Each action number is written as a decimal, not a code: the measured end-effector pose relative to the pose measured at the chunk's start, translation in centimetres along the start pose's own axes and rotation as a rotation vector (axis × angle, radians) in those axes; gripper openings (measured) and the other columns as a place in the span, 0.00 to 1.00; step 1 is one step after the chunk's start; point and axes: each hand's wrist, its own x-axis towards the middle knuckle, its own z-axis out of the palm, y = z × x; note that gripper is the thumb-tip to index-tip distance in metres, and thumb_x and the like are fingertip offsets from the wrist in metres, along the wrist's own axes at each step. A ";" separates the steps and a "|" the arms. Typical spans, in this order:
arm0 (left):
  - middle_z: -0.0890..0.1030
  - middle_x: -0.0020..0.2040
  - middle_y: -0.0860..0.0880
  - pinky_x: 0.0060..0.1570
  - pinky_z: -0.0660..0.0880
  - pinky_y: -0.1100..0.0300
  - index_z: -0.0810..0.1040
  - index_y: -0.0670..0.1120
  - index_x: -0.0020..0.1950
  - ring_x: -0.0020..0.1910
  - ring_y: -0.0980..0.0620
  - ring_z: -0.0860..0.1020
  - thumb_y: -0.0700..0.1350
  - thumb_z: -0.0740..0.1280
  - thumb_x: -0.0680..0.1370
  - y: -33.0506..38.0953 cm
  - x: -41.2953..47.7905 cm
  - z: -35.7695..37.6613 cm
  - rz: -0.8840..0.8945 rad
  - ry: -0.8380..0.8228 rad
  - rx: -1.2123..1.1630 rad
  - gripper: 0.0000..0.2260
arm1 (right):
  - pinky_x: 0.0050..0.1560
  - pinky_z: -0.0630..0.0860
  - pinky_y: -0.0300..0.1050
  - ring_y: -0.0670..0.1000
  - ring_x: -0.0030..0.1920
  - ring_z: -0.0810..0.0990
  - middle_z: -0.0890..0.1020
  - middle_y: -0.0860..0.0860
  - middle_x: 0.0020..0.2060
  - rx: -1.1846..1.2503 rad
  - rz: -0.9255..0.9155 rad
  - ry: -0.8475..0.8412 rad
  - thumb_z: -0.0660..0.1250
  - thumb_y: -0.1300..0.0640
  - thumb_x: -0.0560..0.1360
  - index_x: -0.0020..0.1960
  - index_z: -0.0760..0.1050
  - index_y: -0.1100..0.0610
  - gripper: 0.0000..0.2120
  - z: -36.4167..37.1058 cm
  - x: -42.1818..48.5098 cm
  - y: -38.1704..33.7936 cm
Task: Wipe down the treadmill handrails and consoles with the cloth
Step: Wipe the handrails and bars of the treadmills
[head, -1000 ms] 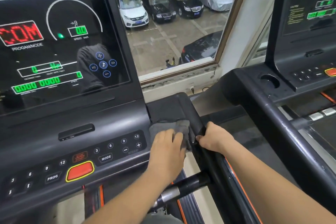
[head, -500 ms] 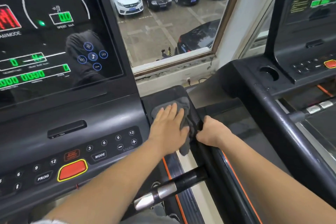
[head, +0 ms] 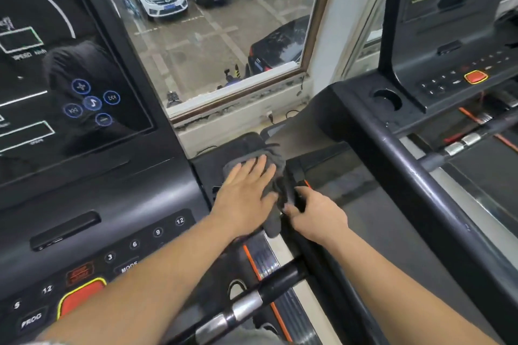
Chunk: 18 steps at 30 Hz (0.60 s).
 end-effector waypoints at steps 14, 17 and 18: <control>0.84 0.55 0.51 0.73 0.59 0.51 0.83 0.52 0.57 0.63 0.47 0.76 0.63 0.55 0.79 1.4 5.6 -0.7 0.401 0.034 0.115 0.23 | 0.38 0.79 0.48 0.48 0.38 0.80 0.81 0.45 0.34 0.057 0.112 -0.071 0.72 0.25 0.54 0.40 0.77 0.53 0.32 1.1 -3.8 6.6; 0.84 0.52 0.46 0.75 0.58 0.49 0.84 0.50 0.53 0.60 0.45 0.76 0.59 0.53 0.77 2.8 8.4 -1.2 0.161 -0.009 0.207 0.23 | 0.37 0.72 0.44 0.46 0.40 0.77 0.76 0.42 0.35 0.136 0.127 -0.053 0.71 0.23 0.55 0.41 0.73 0.47 0.30 1.6 -4.2 6.8; 0.84 0.51 0.45 0.76 0.58 0.48 0.84 0.48 0.51 0.59 0.44 0.77 0.58 0.53 0.77 4.3 7.4 -0.7 0.149 -0.012 0.211 0.22 | 0.37 0.71 0.44 0.46 0.40 0.77 0.76 0.41 0.35 0.144 0.126 -0.036 0.71 0.24 0.55 0.41 0.73 0.46 0.29 1.7 -4.3 6.9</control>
